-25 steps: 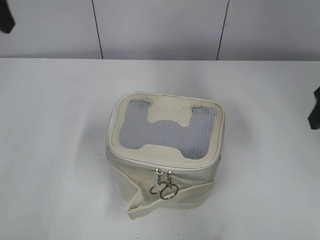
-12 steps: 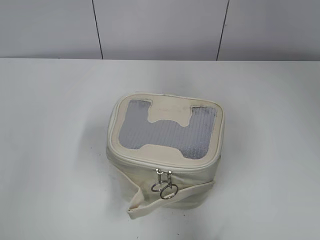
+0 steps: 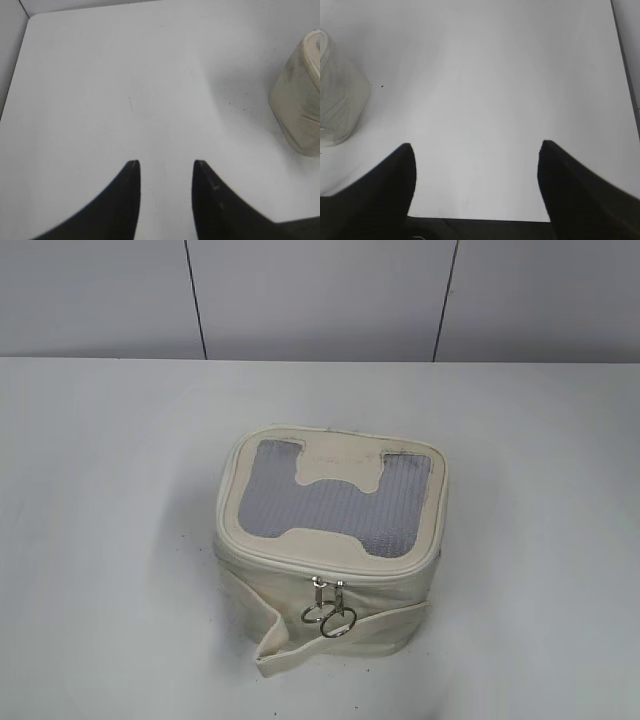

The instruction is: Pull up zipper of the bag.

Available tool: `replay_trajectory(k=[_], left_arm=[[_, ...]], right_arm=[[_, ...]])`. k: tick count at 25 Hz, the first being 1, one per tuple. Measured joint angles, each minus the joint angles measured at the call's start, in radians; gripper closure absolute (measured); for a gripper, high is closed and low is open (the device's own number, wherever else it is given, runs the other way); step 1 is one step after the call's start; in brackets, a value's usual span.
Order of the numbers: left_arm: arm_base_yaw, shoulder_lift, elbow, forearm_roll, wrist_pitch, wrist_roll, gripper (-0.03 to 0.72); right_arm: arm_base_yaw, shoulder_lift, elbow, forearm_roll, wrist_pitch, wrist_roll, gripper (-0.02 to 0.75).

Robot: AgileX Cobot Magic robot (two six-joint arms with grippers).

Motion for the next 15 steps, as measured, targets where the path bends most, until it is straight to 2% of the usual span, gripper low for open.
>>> replay_trajectory(k=[6,15], left_arm=[[0.000,-0.195,0.094,-0.065,0.010,0.084,0.412],[0.000,-0.206,0.155,-0.105,-0.064,0.113,0.412]], right_arm=[[0.000,-0.217,0.121,0.004,0.004,-0.013,0.150],[0.000,-0.446,0.297,0.035,0.007,-0.058,0.151]])
